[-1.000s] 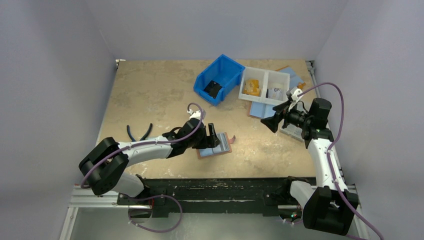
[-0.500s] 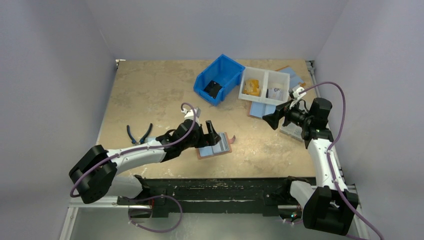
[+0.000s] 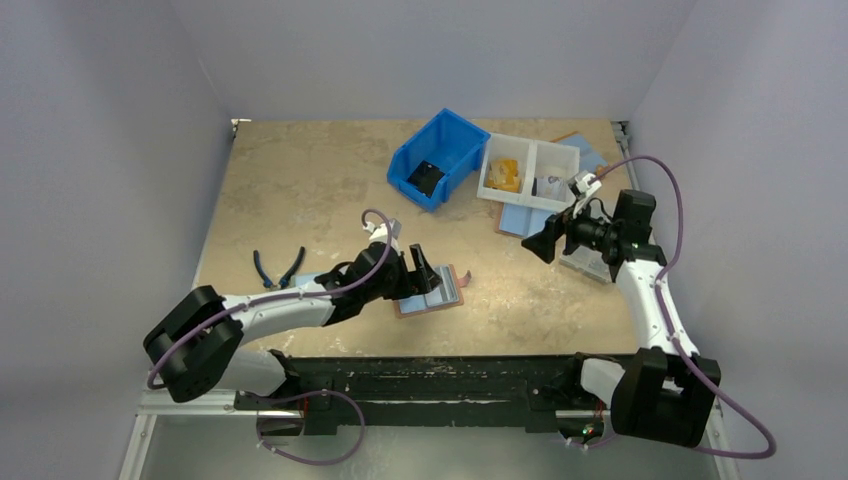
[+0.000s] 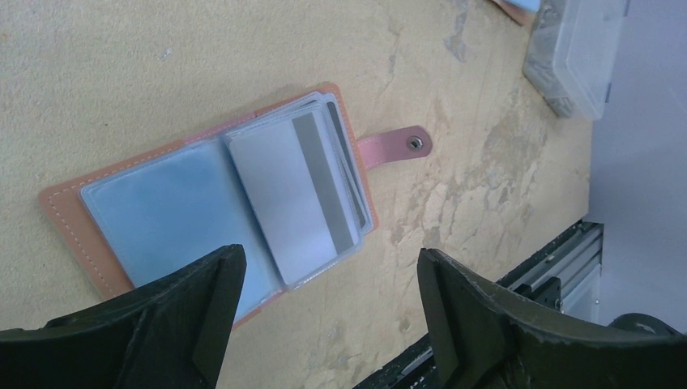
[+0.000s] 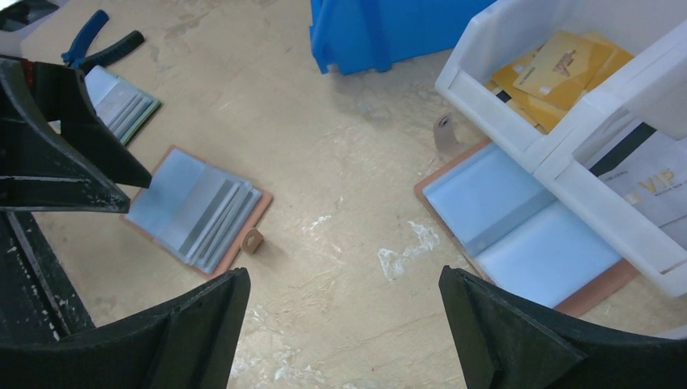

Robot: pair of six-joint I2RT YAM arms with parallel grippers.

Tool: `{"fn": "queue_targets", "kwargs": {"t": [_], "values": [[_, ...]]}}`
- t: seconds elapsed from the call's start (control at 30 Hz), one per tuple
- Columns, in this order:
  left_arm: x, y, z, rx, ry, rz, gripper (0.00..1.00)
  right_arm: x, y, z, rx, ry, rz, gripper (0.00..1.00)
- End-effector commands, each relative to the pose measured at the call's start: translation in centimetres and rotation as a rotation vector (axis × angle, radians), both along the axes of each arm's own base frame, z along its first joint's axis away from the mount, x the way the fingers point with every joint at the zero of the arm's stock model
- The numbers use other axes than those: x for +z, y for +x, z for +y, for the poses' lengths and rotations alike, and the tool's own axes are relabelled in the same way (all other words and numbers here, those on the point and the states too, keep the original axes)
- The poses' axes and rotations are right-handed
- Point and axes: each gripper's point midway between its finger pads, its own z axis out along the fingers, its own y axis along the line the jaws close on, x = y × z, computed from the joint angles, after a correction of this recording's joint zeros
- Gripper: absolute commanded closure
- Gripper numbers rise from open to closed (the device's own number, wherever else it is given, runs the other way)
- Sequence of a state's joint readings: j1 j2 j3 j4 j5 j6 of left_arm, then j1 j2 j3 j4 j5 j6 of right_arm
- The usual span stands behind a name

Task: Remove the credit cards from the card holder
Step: Remove the credit card from the card holder.

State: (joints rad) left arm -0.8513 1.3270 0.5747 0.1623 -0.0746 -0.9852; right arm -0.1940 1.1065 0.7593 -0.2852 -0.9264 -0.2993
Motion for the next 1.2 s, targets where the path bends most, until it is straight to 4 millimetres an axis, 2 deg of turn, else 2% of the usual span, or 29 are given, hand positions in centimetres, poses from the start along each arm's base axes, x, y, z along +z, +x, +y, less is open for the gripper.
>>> {"fn": "queue_targets", "kwargs": {"t": [0.0, 0.17, 0.3, 0.4, 0.47, 0.6, 0.77, 1.17], "values": [[0.3, 0.8, -1.5, -0.001, 0.023, 0.022, 0.18, 0.3, -0.4, 1.3, 0.107, -0.04, -0.004, 0.01], [-0.6, 1.0, -1.1, 0.043, 0.164, 0.043, 0.19, -0.1, -0.6, 2.2, 0.135, -0.068, -0.007, 0.02], [-1.1, 1.2, -1.5, 0.06, 0.272, 0.066, 0.19, -0.2, -0.6, 2.6, 0.146, -0.078, -0.007, 0.02], [-2.0, 1.0, -1.3, 0.082, 0.395, 0.099, 0.22, -0.2, -0.6, 2.8, 0.15, -0.084, -0.011, 0.01], [-1.8, 1.3, -1.6, 0.11, 0.453, 0.106, 0.22, -0.2, -0.7, 2.8, 0.15, -0.086, -0.012, 0.01], [-2.6, 1.4, -1.8, 0.124, 0.547, 0.132, 0.33, -0.1, -0.7, 2.8, 0.148, -0.087, -0.016, 0.01], [-3.3, 1.5, -2.6, 0.11, 0.583, 0.14, 0.34, -0.1, -0.7, 2.8, 0.149, -0.087, -0.014, 0.01], [-4.7, 1.3, -3.0, 0.082, 0.61, 0.155, 0.33, -0.1, -0.7, 2.9, 0.154, -0.083, -0.014, 0.01]]}}
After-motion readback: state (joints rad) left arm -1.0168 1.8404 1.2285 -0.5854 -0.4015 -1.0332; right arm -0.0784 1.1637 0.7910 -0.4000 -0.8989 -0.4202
